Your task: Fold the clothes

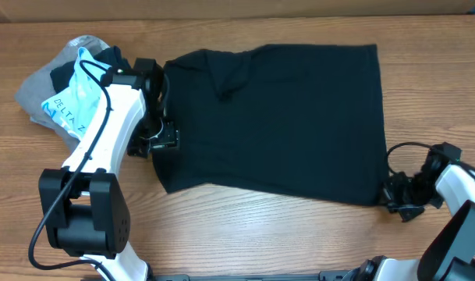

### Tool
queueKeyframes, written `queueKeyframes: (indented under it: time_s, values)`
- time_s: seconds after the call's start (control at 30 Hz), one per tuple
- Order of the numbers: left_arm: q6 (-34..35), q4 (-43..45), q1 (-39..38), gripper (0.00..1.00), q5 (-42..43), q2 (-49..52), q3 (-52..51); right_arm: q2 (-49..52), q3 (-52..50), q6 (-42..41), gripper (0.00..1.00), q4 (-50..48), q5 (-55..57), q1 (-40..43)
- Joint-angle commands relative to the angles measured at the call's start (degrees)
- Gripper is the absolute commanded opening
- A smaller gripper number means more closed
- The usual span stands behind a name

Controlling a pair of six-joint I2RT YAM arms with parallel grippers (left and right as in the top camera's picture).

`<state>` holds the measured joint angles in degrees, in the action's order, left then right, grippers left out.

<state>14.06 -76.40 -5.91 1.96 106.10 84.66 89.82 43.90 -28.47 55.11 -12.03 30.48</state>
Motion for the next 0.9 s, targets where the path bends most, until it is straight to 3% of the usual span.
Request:
queueKeyframes:
  time_s: [0.0,0.17,0.37,0.57,0.87]
  values:
    - [1.42,0.83,0.24,0.74,0.94,0.48,-0.9,-0.13,5.68,1.92,0.04,5.6,3.08,1.95]
    - [1.4,4.28,0.02,0.82,3.52,0.48,-1.84,-0.17,6.47,1.9,0.04,8.63,3.91,2.38]
    - [1.38,14.12,-1.75,0.83,9.57,0.5,-8.07,-0.17,6.47,1.92,0.04,7.56,4.11,2.38]
    - [1.4,26.69,-4.87,0.72,10.36,0.5,-15.67,-0.17,6.47,1.92,0.04,6.8,4.04,2.38]
    - [1.11,29.83,-5.66,0.67,3.82,1.44,-17.7,-0.17,6.47,1.9,0.04,6.69,4.04,2.38]
